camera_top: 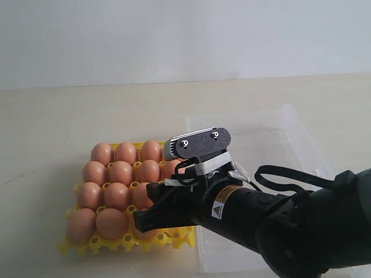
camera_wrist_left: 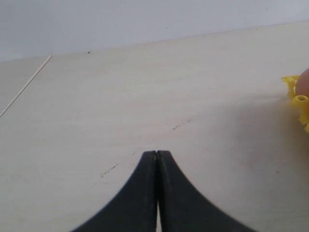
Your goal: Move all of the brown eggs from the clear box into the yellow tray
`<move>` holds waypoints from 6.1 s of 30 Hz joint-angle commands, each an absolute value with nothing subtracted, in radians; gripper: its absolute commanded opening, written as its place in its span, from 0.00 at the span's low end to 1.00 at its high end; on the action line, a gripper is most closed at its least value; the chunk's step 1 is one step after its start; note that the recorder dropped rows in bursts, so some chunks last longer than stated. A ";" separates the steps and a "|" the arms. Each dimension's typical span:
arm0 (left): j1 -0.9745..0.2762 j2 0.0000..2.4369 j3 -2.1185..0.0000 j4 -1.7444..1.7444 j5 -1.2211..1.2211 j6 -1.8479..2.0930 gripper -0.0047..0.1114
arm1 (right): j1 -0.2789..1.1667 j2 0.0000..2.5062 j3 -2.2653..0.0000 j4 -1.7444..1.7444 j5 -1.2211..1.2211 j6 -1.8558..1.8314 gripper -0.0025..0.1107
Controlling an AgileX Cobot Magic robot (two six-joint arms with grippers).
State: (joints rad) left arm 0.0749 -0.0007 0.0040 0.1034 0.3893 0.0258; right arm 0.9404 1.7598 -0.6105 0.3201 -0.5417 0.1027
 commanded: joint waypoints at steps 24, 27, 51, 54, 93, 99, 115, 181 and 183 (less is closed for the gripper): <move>0.070 0.000 0.000 0.103 0.380 0.022 0.04 | 0.943 1.815 -0.606 0.307 -0.571 0.133 0.04; 0.070 0.000 0.000 0.103 0.380 0.022 0.04 | 0.943 1.809 -0.606 0.307 -0.573 0.133 0.15; 0.070 0.000 0.000 0.103 0.380 0.022 0.04 | 0.943 1.713 -0.606 0.315 -0.577 0.088 0.55; 0.070 0.000 0.000 0.103 0.380 0.022 0.04 | 0.943 1.711 -0.606 0.315 -0.569 0.079 0.55; 0.070 0.000 0.000 0.103 0.380 0.022 0.04 | 0.943 1.608 -0.606 0.407 -0.481 -0.220 0.02; 0.070 0.000 0.000 0.103 0.380 0.022 0.04 | 0.939 1.286 -0.508 0.604 -0.658 -0.440 0.02; 0.070 0.000 0.000 0.103 0.380 0.022 0.04 | 0.327 0.745 -0.520 0.135 0.444 -0.257 0.02; 0.070 0.000 0.000 0.103 0.380 0.022 0.04 | 0.027 0.000 0.000 -0.051 0.259 -0.127 0.02; 0.070 0.000 0.000 0.103 0.380 0.022 0.04 | 0.027 0.000 0.000 -0.046 0.255 -0.127 0.02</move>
